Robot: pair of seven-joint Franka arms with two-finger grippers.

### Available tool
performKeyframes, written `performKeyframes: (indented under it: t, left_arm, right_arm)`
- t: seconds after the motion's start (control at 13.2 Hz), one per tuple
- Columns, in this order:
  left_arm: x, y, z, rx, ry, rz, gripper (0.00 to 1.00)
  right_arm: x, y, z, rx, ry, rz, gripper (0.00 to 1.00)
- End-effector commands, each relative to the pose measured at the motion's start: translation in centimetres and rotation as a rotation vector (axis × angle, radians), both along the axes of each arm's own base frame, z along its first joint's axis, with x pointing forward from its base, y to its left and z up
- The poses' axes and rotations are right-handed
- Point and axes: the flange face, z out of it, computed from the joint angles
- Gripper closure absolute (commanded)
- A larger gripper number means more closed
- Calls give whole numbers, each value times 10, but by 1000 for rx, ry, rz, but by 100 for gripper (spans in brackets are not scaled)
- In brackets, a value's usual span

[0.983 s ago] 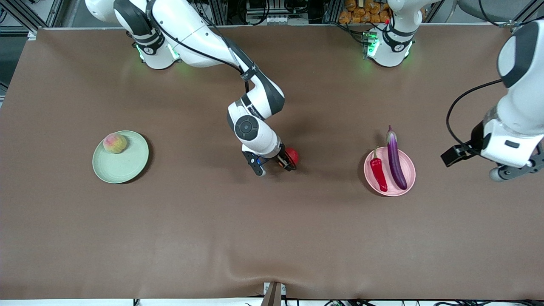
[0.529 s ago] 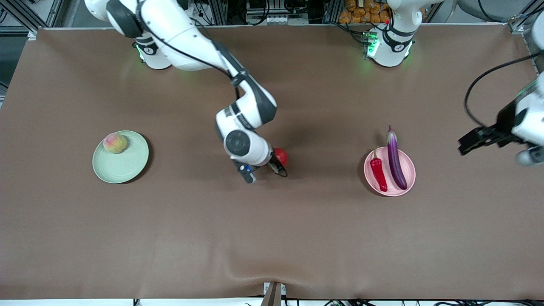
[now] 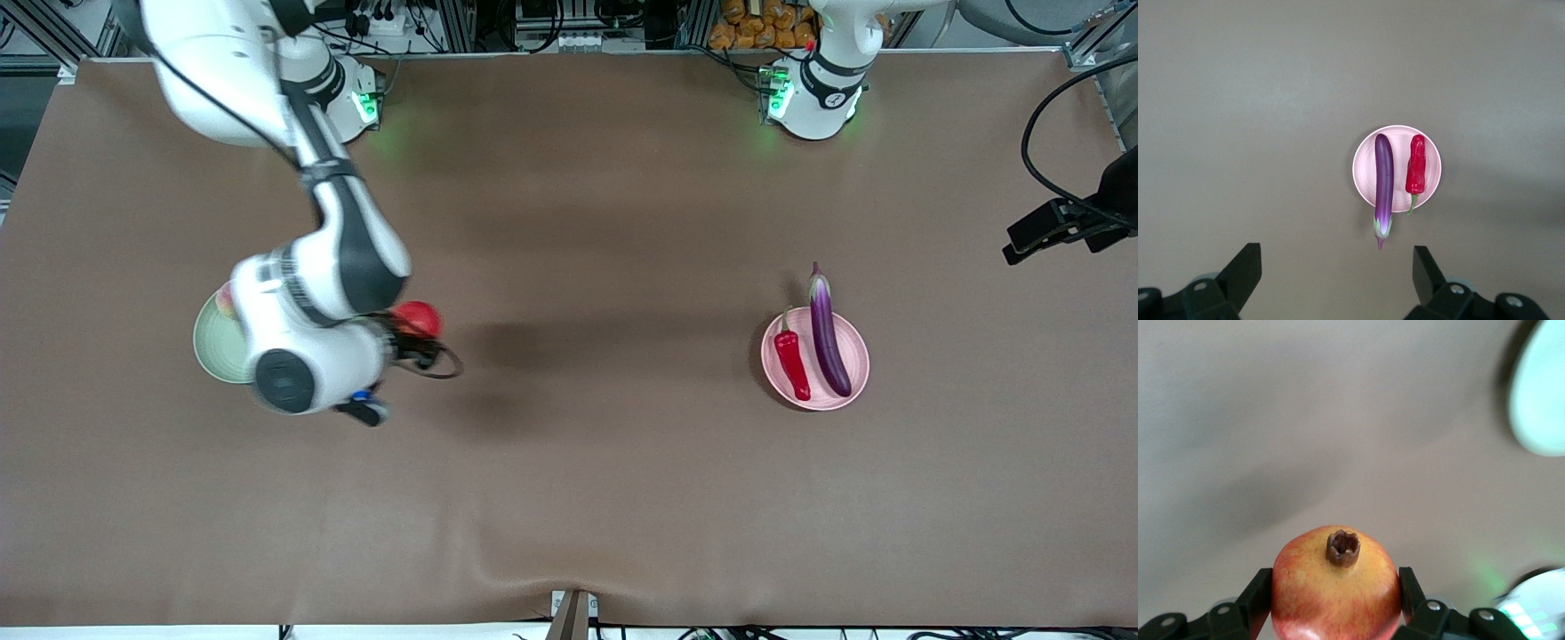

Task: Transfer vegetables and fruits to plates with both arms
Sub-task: 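Carry the pomegranate with the right gripper and lower it onto the green plate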

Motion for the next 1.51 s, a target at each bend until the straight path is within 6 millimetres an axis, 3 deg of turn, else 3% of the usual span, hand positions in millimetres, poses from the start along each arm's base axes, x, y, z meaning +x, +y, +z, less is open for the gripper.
performKeyframes:
  t: [0.0,0.23,0.68,0.91,1.29,1.36,1.44]
  left_arm:
    - [-15,-2,5,-14,10,-16,0]
    - [-15,-3,5,-15,13,-19,0]
    - [-18,-9,7,-12,19,-30,0]
    - [-21,-10,9,-12,28,-31,0]
    - [-23,-9,8,-12,39,-29,0]
    - [-23,-9,8,-12,39,-29,0]
    - [-22,-8,7,-12,41,-28,0]
  right_arm:
    - [-18,-70,-8,31,21,176,100]
    - [-41,-163,-38,151,-36,285,100]
    - [-64,-279,-105,245,-155,454,100]
    - [-73,-310,-138,262,-165,461,100]
    - [-80,-306,-150,287,-162,428,97]
    - [-81,-306,-154,299,-162,411,90]
    - [-81,-307,-156,310,-165,393,38]
